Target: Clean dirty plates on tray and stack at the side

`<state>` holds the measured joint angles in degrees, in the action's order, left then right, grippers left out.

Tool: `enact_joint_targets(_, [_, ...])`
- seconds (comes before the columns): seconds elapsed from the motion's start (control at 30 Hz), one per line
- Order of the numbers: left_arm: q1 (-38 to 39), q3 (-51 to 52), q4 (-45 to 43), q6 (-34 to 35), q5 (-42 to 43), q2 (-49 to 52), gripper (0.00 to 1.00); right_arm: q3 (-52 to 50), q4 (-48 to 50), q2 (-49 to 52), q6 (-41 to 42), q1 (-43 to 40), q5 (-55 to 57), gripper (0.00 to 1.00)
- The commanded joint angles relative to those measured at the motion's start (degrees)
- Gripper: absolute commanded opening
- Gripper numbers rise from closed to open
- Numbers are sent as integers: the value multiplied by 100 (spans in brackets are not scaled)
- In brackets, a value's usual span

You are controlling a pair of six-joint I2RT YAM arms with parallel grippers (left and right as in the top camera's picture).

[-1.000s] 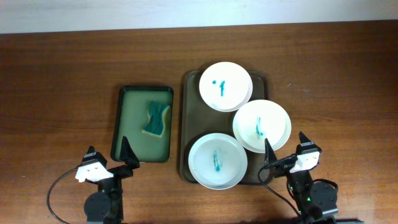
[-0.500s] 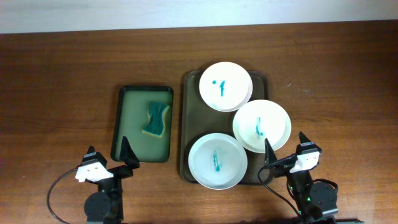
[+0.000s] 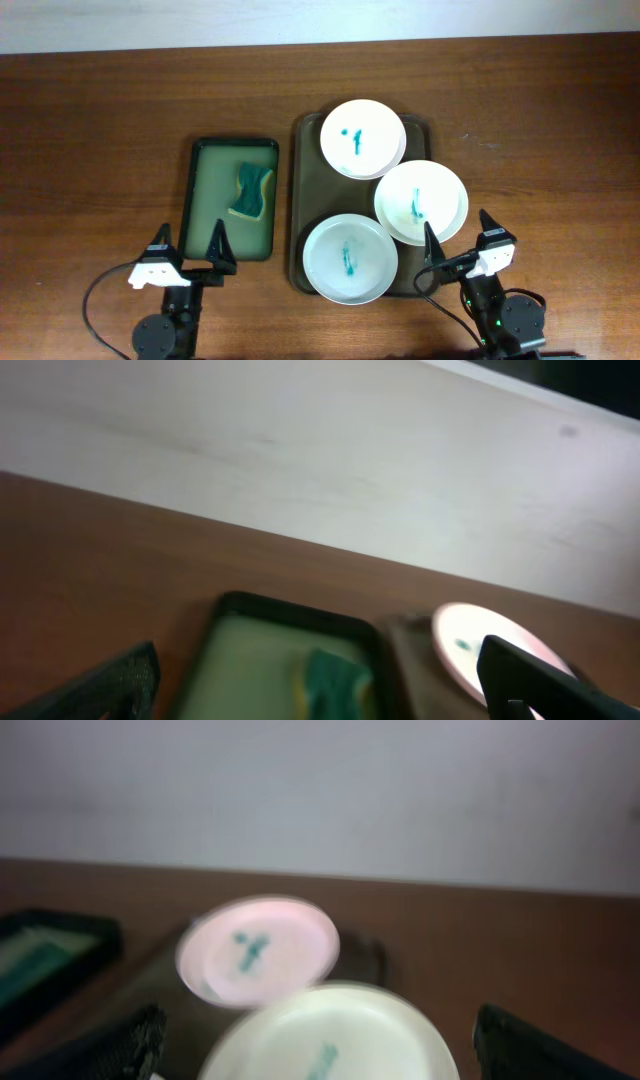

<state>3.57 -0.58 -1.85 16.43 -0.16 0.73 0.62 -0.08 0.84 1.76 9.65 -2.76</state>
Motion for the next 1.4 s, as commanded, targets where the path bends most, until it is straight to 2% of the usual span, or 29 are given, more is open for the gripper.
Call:
enact_joint_targets(0.0, [7, -52, -177, -68, 1139, -37, 99, 79, 337, -35, 61, -28, -675, 98])
enact_joint_targets(0.1, [0, -452, -179, -70, 1130, 22, 100, 614, 146, -13, 59, -31, -671, 98])
enact_joint_targets(0.23, [0, -1547, 46, -72, 1139, 981, 99, 2035, -879, 616, -4, -31, -651, 98])
enact_joint_targets(0.43, [2, -3960, 1858, -361, 1331, 3292, 99, 4341, -3005, 2304, 33, -31, -656, 98])
enact_joint_targets(0.53, [2, -5388, 3421, -459, 1329, 4553, 99, 5563, -4402, 3340, 63, -31, -734, 98])
enact_joint_targets(0.63, [2, -6131, 4328, -459, 1329, 5416, 99, 6026, -4732, 3974, 63, -28, -1300, 98])
enact_joint_targets(0.73, [2, -6188, 4470, -452, 1919, 5925, 99, 6030, -4817, 4310, 63, -28, -1884, 99])
enact_joint_targets(0.8, [2, -6188, 4559, -459, 1928, 6146, 99, 6030, -4909, 4579, 140, -31, -1904, 98])
enact_joint_targets(0.83, [2, -6188, 4590, -455, 1676, 6286, 95, 6030, -5038, 4806, 420, -31, -1799, 98])
enact_joint_targets(0.9, [17, -6181, 4701, -455, 1388, 6723, 78, 6030, -5320, 5283, 586, -31, -1759, 98])
enact_joint_targets(0.97, [136, -6181, 4732, -459, 1333, 7451, 73, 6030, -5449, 5862, 584, -31, -1784, 99])
enact_joint_targets(1.07, [498, -6183, 4518, -481, 835, 8732, 71, 6030, -5423, 6312, 584, -31, -2017, 83])
enact_joint_targets(1.1, [616, -6183, 4404, -516, 807, 9127, 68, 6030, -5418, 6356, 584, -31, -2017, 82])
enact_joint_targets(1.17, [817, -6183, 4111, -605, 560, 9709, 63, 6030, -5414, 6358, 584, -31, -2017, 82])
enact_joint_targets(1.27, [903, -6183, 3550, -584, -269, 10295, 49, 6030, -5425, 6354, 586, -28, -2022, 81])
enact_joint_targets(1.3, [903, -6183, 3331, -584, -267, 10445, 37, 6030, -5423, 6354, 586, -31, -2020, 82])
enact_joint_targets(1.33, [905, -6183, 3051, -579, -262, 10675, 8, 6030, -5423, 6356, 586, -28, -2022, 82])
enact_joint_targets(1.37, [907, -6183, 3014, -424, -264, 10806, 0, 6030, -5423, 6356, 586, -31, -2022, 82])
